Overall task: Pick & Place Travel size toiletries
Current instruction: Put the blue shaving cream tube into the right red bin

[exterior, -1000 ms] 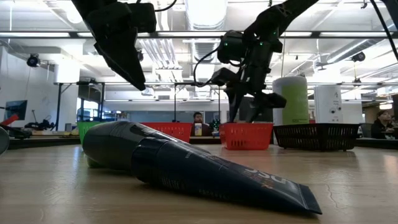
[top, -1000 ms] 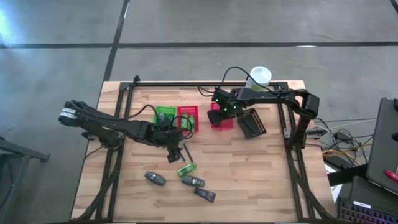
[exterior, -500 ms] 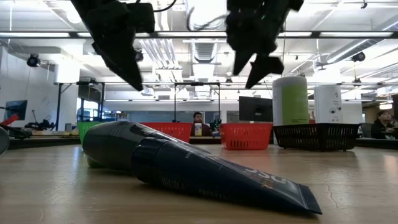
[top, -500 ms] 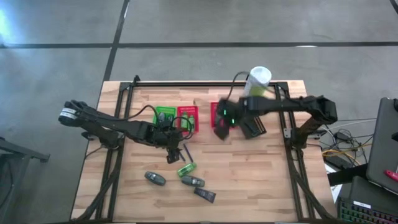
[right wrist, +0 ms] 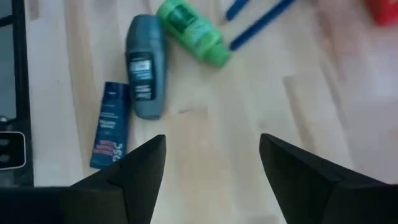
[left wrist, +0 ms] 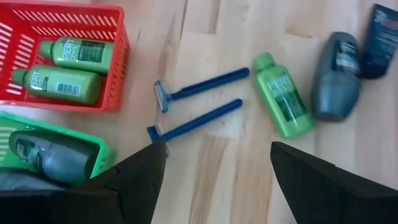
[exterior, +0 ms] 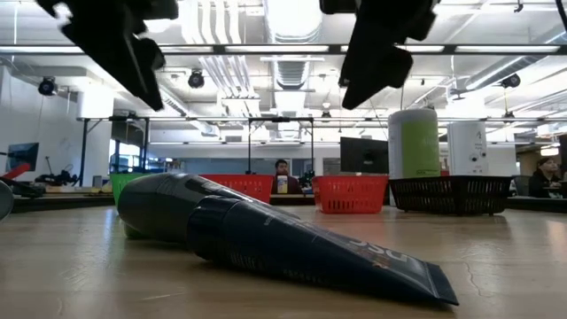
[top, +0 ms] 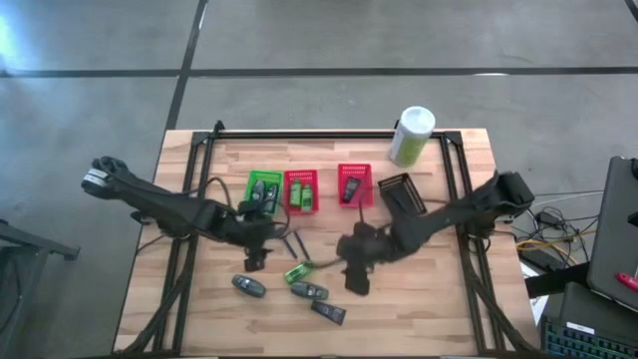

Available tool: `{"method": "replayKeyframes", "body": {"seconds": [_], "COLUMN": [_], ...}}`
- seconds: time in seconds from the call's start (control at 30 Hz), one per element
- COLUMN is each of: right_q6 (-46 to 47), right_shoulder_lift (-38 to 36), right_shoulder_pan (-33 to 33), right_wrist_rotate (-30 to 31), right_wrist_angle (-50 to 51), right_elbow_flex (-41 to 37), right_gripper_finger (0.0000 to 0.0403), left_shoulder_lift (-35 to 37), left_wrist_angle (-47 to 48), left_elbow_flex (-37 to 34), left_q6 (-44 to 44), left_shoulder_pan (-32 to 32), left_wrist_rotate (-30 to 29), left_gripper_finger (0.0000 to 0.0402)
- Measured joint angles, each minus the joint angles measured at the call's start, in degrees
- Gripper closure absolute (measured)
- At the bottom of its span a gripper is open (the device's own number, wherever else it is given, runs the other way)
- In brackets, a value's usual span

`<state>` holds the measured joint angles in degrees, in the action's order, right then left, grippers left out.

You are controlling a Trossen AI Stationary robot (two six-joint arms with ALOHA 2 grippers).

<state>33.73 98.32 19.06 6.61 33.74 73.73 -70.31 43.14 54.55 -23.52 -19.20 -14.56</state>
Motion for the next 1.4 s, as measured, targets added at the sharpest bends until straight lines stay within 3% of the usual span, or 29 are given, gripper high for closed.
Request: {"method": "replayKeyframes", "body": {"seconds": [0.23, 0.73, 0.93, 1.13, 1.4], "right_q6": [7.05, 4.1, 9.02, 15.26, 17.11], "right_shoulder_lift": [7.49, 26.14, 30.63, 31.82, 33.35], "right_shoulder_pan": [6.02, 10.48, 11.53, 11.83, 13.1], "right_wrist_rotate": [2.62, 2.4, 2.71, 7.3, 4.55], "right_wrist_angle": [-5.76, 3.28, 3.41, 4.07, 4.72], "right_elbow_flex": [2.24, 23.31, 27.9, 28.82, 28.48], "right_gripper_finger": [0.0151, 0.0044, 0.0057, 0.0081, 0.0093], "left_shoulder_lift": [6.78, 11.47, 11.26, 11.28, 11.28], "left_wrist_angle": [5.75, 10.61, 11.03, 11.34, 11.46], "left_elbow_flex": [-1.38, -1.38, -1.38, -1.38, -1.38], "left_q6": [-3.92, -6.35, -4.78, -3.27, -2.61], "left_shoulder_pan": [-5.96, -7.5, -7.5, -7.5, -7.5], "left_wrist_rotate": [-4.56, -6.63, -6.49, -6.31, -6.06], "left_gripper_finger": [0.0108, 0.0108, 0.0108, 0.0108, 0.0108]}}
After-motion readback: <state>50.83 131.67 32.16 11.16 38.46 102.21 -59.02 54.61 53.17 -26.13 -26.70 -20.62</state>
